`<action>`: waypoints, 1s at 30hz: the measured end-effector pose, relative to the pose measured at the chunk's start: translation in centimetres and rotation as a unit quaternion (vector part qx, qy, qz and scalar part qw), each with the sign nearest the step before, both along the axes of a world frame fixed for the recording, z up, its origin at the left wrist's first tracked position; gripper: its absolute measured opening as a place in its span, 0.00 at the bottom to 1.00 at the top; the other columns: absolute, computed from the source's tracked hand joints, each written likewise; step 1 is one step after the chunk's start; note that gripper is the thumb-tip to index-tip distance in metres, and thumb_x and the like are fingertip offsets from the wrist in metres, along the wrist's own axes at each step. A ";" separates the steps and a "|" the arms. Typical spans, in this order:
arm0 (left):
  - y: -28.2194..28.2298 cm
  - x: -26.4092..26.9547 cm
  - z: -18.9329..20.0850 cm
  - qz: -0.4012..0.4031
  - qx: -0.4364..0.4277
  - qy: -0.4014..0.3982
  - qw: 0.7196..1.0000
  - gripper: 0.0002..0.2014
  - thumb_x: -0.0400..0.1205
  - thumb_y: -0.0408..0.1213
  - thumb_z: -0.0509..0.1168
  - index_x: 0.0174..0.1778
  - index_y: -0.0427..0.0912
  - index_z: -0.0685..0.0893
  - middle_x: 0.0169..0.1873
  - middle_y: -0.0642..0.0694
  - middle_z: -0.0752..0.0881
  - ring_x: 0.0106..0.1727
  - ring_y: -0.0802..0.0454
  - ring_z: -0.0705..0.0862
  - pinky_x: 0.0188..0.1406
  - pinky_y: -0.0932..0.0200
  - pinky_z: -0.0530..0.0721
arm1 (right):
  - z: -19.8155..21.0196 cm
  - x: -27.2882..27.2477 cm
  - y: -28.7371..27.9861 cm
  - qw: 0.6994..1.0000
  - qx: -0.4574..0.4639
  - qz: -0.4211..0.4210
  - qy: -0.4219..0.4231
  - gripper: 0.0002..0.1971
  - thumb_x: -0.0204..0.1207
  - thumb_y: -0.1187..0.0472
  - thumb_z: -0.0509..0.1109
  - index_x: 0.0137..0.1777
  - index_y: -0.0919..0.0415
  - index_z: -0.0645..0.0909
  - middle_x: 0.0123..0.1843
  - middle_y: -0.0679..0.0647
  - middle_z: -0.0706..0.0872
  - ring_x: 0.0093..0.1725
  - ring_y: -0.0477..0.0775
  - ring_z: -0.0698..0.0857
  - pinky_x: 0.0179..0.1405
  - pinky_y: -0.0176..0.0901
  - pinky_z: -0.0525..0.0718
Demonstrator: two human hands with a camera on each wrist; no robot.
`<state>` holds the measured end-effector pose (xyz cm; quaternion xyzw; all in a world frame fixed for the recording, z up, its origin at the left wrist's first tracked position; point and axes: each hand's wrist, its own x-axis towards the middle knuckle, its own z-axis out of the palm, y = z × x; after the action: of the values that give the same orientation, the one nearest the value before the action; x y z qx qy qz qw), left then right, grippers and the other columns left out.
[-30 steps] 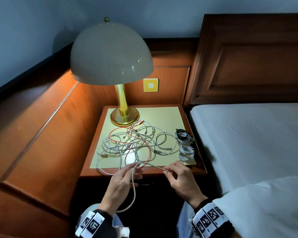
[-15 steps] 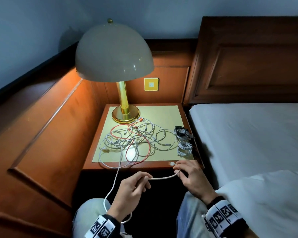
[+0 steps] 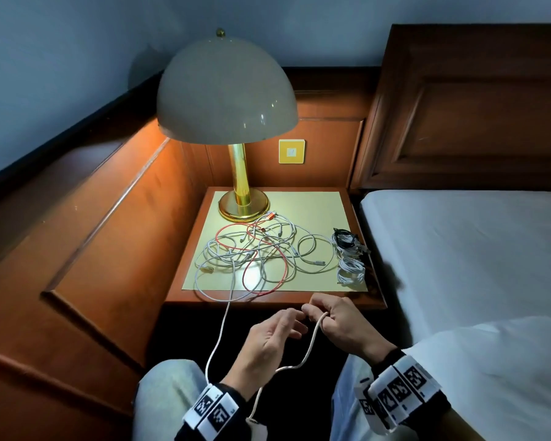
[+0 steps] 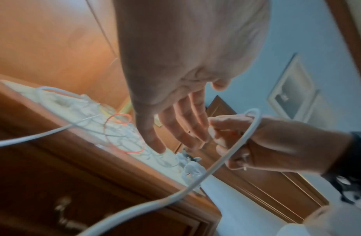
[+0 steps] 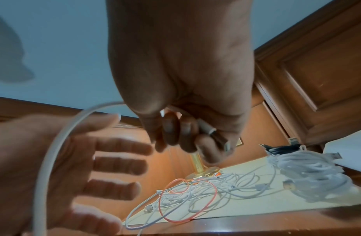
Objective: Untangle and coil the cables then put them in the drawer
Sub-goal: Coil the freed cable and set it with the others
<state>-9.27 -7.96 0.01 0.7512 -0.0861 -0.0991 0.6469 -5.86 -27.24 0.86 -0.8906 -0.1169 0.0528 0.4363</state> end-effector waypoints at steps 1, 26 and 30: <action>-0.5 -0.2 0.5 -0.026 0.010 -0.008 1.000 0.17 0.89 0.56 0.59 0.57 0.53 0.89 0.45 0.48 0.93 0.49 0.51 0.91 0.48 0.61 0.84 | 0.1 0.2 0.1 1.000 -0.012 -0.010 -0.009 0.16 0.85 0.50 0.68 0.35 0.51 0.74 0.29 0.51 0.80 0.33 0.53 0.79 0.39 0.52 0.79; -0.7 1.6 -3.6 0.044 0.071 -0.119 0.989 0.09 0.90 0.37 0.60 0.45 0.46 0.82 0.26 0.52 0.80 0.25 0.59 0.77 0.29 0.63 0.77 | 2.9 -1.5 3.1 0.772 0.544 0.021 0.328 0.23 0.90 0.56 0.56 0.70 0.78 0.75 0.35 0.54 0.73 0.31 0.45 0.73 0.33 0.38 0.77; -0.5 1.4 -3.2 0.023 0.081 -0.105 0.991 0.12 0.91 0.40 0.58 0.41 0.50 0.78 0.24 0.59 0.76 0.22 0.63 0.70 0.26 0.66 0.68 | 2.1 -0.4 2.5 0.741 0.595 0.047 0.308 0.21 0.88 0.63 0.62 0.72 0.81 0.75 0.47 0.61 0.85 0.43 0.51 0.83 0.46 0.39 0.85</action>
<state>-7.91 -8.46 -3.22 0.8088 -0.1281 -0.0120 0.5738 -6.27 -24.75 3.01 -0.3784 -0.0259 0.2646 0.8867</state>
